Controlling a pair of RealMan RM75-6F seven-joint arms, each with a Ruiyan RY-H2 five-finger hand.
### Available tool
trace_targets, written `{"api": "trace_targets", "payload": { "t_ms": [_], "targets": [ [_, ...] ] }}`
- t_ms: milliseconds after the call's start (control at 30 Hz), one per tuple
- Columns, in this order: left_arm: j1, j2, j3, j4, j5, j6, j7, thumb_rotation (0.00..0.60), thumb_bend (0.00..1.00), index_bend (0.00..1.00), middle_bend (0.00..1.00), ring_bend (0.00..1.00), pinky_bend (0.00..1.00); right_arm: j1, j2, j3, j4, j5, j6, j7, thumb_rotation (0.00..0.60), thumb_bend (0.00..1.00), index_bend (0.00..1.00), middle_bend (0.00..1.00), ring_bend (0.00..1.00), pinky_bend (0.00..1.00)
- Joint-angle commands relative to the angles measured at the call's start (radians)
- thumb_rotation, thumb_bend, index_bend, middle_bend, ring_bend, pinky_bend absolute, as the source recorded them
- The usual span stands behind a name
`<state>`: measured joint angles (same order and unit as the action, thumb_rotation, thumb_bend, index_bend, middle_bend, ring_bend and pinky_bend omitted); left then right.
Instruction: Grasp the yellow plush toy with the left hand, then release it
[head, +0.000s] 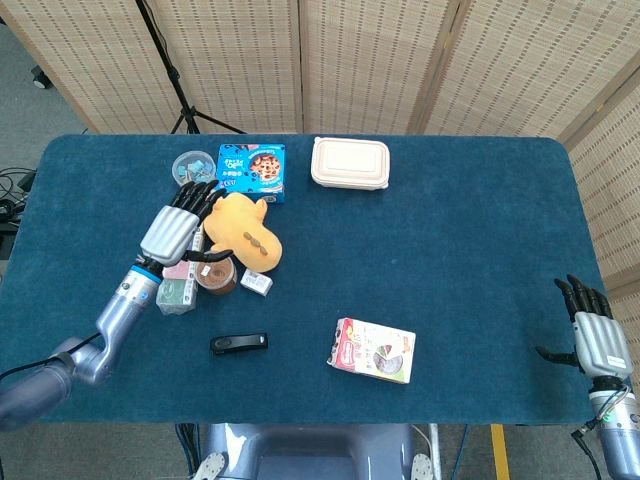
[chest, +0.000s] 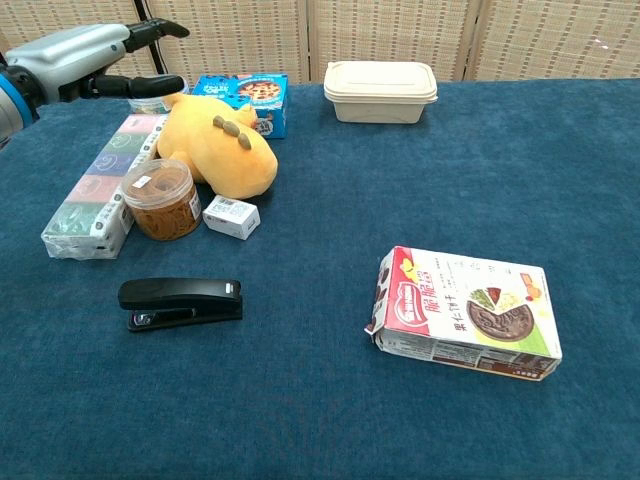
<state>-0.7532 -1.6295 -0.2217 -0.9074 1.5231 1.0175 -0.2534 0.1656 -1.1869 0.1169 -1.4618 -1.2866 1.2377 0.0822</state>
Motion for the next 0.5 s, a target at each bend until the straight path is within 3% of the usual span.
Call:
{"api": "trace_targets", "payload": {
  "t_ms": [33, 167, 500],
  "targets": [
    [-0.086, -0.113, 0.023, 0.182, 0.02, -0.054, -0.102, 0.031, 0.0, 0.0, 0.0, 0.0, 0.0, 0.003, -0.001, 0.006, 0.012, 0.017, -0.015, 0.008, 0.6, 0.0, 0.0, 0.0, 0.0, 0.0],
    [-0.14, -0.204, 0.045, 0.339, 0.025, -0.106, -0.161, 0.032, 0.0, 0.0, 0.0, 0.0, 0.0, 0.011, -0.004, 0.011, 0.032, 0.045, -0.049, 0.021, 0.6, 0.0, 0.0, 0.0, 0.0, 0.0],
    [-0.202, -0.341, 0.097, 0.581, 0.029, -0.174, -0.29, 0.032, 0.0, 0.0, 0.0, 0.0, 0.0, 0.019, -0.006, 0.02, 0.062, 0.073, -0.086, 0.051, 0.6, 0.0, 0.0, 0.0, 0.0, 0.0]
  ]
}}
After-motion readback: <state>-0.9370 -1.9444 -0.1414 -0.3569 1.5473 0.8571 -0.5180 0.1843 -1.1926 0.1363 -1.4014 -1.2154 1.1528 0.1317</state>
